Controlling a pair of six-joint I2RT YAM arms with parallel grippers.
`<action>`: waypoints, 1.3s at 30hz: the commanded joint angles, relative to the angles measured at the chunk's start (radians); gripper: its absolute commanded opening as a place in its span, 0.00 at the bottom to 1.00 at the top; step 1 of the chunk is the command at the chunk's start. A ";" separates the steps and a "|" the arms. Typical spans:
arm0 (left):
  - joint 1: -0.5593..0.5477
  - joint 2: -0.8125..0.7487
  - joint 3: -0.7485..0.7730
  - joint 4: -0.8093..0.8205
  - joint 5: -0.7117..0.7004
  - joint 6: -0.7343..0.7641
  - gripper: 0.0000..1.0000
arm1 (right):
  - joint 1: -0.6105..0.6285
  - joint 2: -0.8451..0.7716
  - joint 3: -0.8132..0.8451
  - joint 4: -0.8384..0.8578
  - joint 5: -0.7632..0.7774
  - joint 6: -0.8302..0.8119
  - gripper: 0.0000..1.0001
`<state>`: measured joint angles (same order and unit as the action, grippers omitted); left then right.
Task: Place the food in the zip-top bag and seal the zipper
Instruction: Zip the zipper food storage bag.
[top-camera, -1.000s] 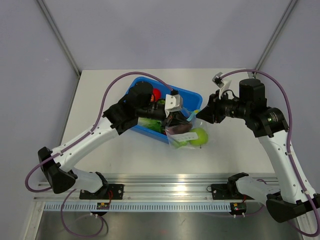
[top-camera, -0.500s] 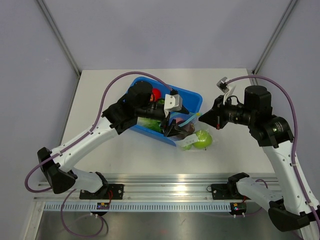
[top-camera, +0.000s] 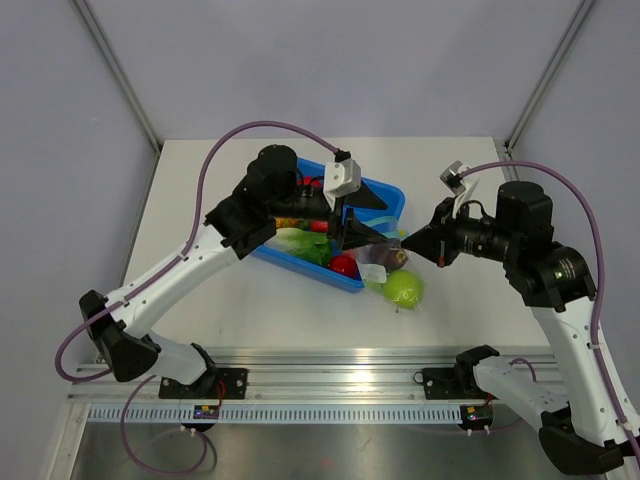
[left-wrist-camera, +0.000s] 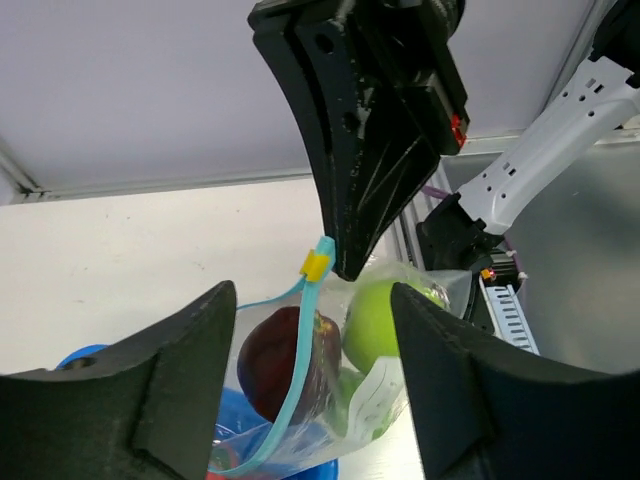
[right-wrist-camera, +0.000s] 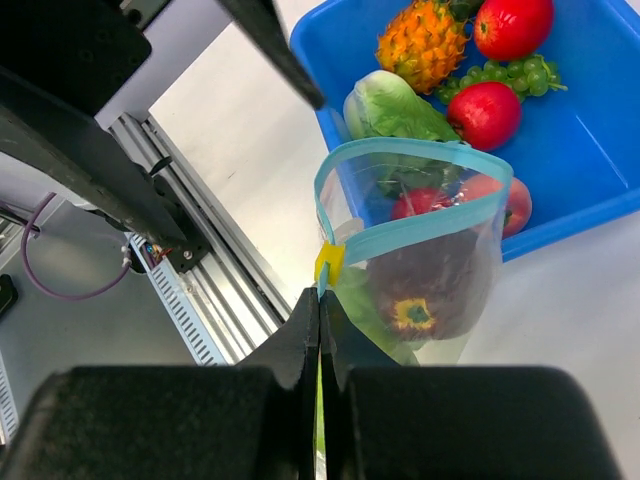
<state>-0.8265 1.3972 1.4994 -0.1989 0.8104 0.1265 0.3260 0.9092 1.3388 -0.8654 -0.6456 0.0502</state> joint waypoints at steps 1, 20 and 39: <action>-0.002 0.061 0.036 0.144 0.055 -0.119 0.69 | -0.005 -0.013 0.011 0.017 -0.005 0.005 0.00; -0.010 0.172 0.107 0.099 0.312 -0.076 0.47 | -0.005 -0.021 0.019 -0.021 -0.025 -0.026 0.00; -0.011 0.253 0.170 0.036 0.337 -0.094 0.59 | -0.005 -0.032 0.026 -0.026 -0.032 -0.026 0.00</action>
<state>-0.8341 1.6432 1.6207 -0.1745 1.1187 0.0326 0.3260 0.8906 1.3392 -0.9115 -0.6510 0.0399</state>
